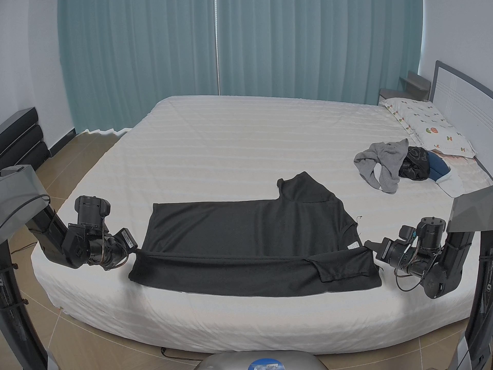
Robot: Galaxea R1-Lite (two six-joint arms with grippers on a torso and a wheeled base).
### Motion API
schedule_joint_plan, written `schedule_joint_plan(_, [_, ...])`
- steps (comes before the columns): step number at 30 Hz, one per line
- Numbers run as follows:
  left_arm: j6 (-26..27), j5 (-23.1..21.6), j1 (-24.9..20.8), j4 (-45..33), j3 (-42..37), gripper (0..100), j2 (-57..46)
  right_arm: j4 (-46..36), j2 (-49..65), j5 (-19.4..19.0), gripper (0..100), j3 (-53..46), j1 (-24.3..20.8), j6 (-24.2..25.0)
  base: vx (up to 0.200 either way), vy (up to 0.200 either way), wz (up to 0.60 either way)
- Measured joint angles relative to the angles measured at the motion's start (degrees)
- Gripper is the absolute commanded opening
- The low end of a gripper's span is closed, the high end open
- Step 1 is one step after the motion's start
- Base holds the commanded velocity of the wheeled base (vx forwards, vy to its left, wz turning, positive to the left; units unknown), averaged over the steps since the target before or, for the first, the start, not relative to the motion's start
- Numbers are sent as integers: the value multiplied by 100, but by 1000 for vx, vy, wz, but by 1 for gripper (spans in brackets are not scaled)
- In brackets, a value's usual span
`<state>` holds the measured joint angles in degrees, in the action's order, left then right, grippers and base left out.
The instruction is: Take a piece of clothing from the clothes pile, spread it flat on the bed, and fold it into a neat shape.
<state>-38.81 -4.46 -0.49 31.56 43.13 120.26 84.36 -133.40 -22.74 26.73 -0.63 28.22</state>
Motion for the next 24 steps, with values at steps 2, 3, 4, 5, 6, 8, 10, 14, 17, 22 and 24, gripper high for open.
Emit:
schedule_joint_plan(2, [-2, -7, -4, 2, 33, 0, 52, 0, -67, 0, 0, 50, -5, 0, 0, 0, 0])
schedule_joint_plan(3, [-5, -10, -9, 5, 52, 0, 90, 0, -100, 2, 0, 77, -5, 2, 0, 0, 0])
schedule_joint_plan(4, [-7, -13, -17, 7, 85, 0, 138, 2, -138, 2, 0, 107, -5, 2, 0, 0, 0])
schedule_joint_plan(5, [-13, -21, -22, 13, 135, 0, 196, 0, -185, 2, 0, 144, -7, 5, 0, 0, 0])
schedule_joint_plan(6, [-22, -22, -24, 13, 179, 0, 245, 2, -223, 0, 0, 179, -10, 10, 0, 0, 0])
schedule_joint_plan(8, [-65, -24, -24, 11, 279, 0, 347, 2, -306, 0, 0, 269, -10, 18, 0, 0, 0])
schedule_joint_plan(10, [-123, -24, -24, 13, 386, 0, 455, -4, -400, -1, 0, 369, -10, 27, 0, 0, 0])
schedule_joint_plan(14, [-194, -43, -4, 10, 566, 0, 625, -6, -592, -9, 100, 549, -10, 46, 0, 0, 0])
schedule_joint_plan(17, [-210, -46, -2, 10, 675, 100, 741, 2, -708, -24, 100, 683, -16, 71, 0, 0, 0])
schedule_joint_plan(22, [-451, -44, 0, 13, 833, 100, 885, 77, -814, -46, 100, 780, -27, 379, 0, 0, 0])
schedule_joint_plan(24, [-508, -43, 5, 13, 868, 100, 909, 145, -819, -50, 100, 769, -30, 511, 0, 0, 0])
